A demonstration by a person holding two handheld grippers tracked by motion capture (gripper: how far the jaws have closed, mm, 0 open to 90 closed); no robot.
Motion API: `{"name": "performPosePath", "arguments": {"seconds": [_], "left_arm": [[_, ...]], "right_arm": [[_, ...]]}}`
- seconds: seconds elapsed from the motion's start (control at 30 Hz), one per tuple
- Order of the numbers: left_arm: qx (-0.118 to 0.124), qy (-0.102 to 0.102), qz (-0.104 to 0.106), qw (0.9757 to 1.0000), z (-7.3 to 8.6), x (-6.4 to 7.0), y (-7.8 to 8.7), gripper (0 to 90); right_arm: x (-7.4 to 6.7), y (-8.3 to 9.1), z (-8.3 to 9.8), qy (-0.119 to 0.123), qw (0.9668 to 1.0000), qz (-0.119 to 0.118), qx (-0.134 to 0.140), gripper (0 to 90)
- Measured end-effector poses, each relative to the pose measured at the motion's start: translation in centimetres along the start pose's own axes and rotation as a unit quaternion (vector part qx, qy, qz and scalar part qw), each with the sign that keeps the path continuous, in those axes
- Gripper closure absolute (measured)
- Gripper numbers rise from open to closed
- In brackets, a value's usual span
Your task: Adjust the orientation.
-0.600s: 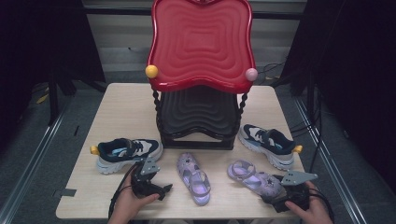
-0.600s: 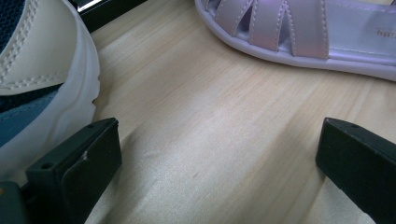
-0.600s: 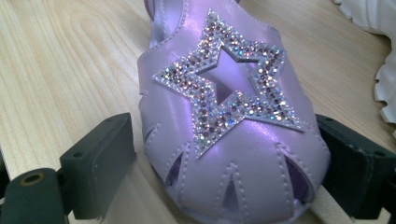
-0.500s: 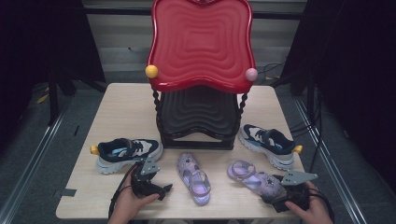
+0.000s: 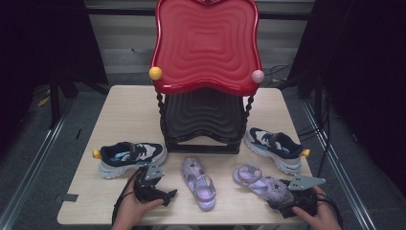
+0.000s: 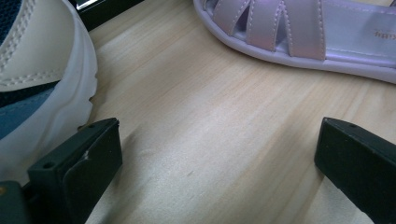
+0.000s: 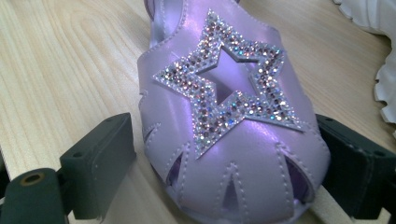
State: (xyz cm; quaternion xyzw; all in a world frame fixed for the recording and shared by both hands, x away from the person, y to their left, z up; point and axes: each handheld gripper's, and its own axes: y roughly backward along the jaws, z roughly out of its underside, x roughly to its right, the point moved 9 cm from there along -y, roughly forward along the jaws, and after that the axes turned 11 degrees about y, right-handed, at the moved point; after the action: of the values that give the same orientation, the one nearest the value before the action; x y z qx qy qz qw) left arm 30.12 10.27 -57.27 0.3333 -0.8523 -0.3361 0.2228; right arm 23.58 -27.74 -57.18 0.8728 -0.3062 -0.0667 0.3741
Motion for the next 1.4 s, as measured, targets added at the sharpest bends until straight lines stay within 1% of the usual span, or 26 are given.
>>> {"name": "performPosePath", "arguments": {"seconds": [0.17, 0.2, 0.27, 0.33, 0.37, 0.43, 0.47, 0.5, 0.57, 0.6, 0.7, 0.73, 0.77, 0.8, 0.83, 0.87, 0.9, 0.93, 1.0, 1.03, 1.07, 1.23, 1.27, 1.3, 1.33, 1.4], "left_arm": [[-0.007, -0.001, 0.000, 1.0000, 0.0, 0.4, 0.1, 4.0], [-0.010, 0.000, 0.004, 0.9999, -0.1, 0.7, 0.1, 5.2], [-0.014, -0.002, 0.001, 0.9999, -0.1, 0.7, 0.2, 7.9], [-0.014, 0.010, 0.016, 0.9997, -0.4, 1.1, 0.5, 14.8], [-0.018, 0.009, 0.017, 0.9996, -0.5, 1.2, 0.6, 15.0], [-0.016, 0.014, 0.021, 0.9995, -0.6, 1.4, 0.7, 15.2], [-0.021, 0.020, 0.037, 0.9989, -1.0, 1.9, 1.0, 15.4], [-0.021, 0.020, 0.037, 0.9989, -1.0, 1.9, 1.0, 15.4], [-0.023, 0.021, 0.040, 0.9987, -1.5, 2.5, 1.5, 15.6], [-0.021, 0.026, 0.047, 0.9983, -1.8, 2.9, 1.6, 16.2], [-0.024, 0.022, 0.054, 0.9980, -2.5, 3.8, 2.0, 17.5], [-0.023, 0.021, 0.061, 0.9977, -2.8, 4.1, 2.2, 17.8], [-0.023, 0.021, 0.061, 0.9977, -2.8, 4.1, 2.2, 18.3], [-0.017, 0.021, 0.065, 0.9975, -3.5, 4.7, 2.4, 19.2], [-0.017, 0.021, 0.065, 0.9975, -3.5, 4.7, 2.4, 19.4], [-0.013, 0.020, 0.073, 0.9971, -4.2, 5.5, 2.5, 19.5], [-0.013, 0.020, 0.073, 0.9971, -4.2, 5.5, 2.5, 19.6], [-0.008, 0.019, 0.081, 0.9965, -4.8, 6.2, 2.4, 19.6], [-0.007, 0.019, 0.086, 0.9961, -5.2, 6.8, 2.3, 19.8], [-0.007, 0.019, 0.086, 0.9961, -5.2, 6.8, 2.3, 20.1], [-0.010, 0.021, 0.091, 0.9956, -5.4, 7.3, 1.9, 20.5], [-0.014, 0.024, 0.087, 0.9958, -5.7, 7.6, 1.2, 23.7], [-0.021, 0.016, 0.074, 0.9969, -5.6, 7.6, 0.8, 23.9], [-0.021, 0.016, 0.074, 0.9969, -5.6, 7.6, 0.8, 25.2], [-0.019, 0.027, 0.085, 0.9959, -5.7, 7.7, 0.6, 27.7], [-0.023, 0.026, 0.087, 0.9956, -5.7, 7.8, 0.6, 30.1]], "right_arm": [[0.0, 0.0, 0.0, 0.000, 1.0000, 0.000, 0.000, 10.7], [0.0, 0.0, 0.0, 0.000, 1.0000, 0.000, 0.000, 10.7], [0.0, 0.0, 0.0, 0.001, 1.0000, 0.000, 0.000, 10.7], [0.0, 0.0, 0.0, 0.001, 1.0000, 0.001, 0.000, 10.7], [0.0, 0.0, 0.0, 0.000, 1.0000, 0.001, -0.001, 10.7], [0.0, 0.0, 0.0, 0.000, 1.0000, 0.000, 0.000, 10.7], [0.0, 0.0, 0.0, 0.001, 1.0000, 0.001, -0.001, 10.7], [0.0, 0.0, 0.0, 0.000, 1.0000, 0.001, -0.001, 10.7], [0.0, 0.0, 0.0, 0.001, 1.0000, 0.001, -0.001, 10.7], [0.0, 0.0, 0.0, 0.000, 1.0000, 0.000, 0.000, 10.7], [0.0, 0.0, 0.0, 0.000, 1.0000, 0.001, -0.001, 10.7], [0.0, 0.0, 0.0, 0.000, 1.0000, 0.001, -0.001, 10.7], [0.0, 0.0, 0.0, 0.000, 1.0000, 0.001, -0.001, 10.7], [0.0, 0.0, 0.0, 0.000, 1.0000, 0.001, -0.001, 10.7], [0.0, 0.0, 0.0, 0.000, 1.0000, 0.001, -0.001, 10.7], [0.0, 0.0, 0.0, 0.000, 1.0000, 0.001, -0.001, 10.7], [0.0, 0.0, 0.0, 0.000, 1.0000, 0.001, -0.001, 10.7], [0.0, 0.0, 0.0, 0.000, 1.0000, 0.001, -0.001, 10.7], [0.0, 0.0, 0.0, 0.000, 1.0000, 0.001, -0.001, 10.7], [0.0, 0.0, 0.0, 0.000, 1.0000, 0.001, -0.001, 10.7], [0.0, 0.0, 0.0, 0.001, 1.0000, 0.001, -0.001, 10.7], [0.0, 0.0, 0.0, 0.001, 1.0000, 0.001, -0.001, 10.7], [0.0, 0.0, 0.0, 0.000, 1.0000, 0.002, -0.001, 10.7], [0.0, 0.0, 0.0, 0.000, 1.0000, 0.001, -0.001, 10.7], [0.0, 0.0, 0.0, 0.000, 1.0000, 0.001, -0.001, 10.7], [0.0, 0.0, 0.0, 0.000, 1.0000, 0.001, -0.001, 10.7]]}}
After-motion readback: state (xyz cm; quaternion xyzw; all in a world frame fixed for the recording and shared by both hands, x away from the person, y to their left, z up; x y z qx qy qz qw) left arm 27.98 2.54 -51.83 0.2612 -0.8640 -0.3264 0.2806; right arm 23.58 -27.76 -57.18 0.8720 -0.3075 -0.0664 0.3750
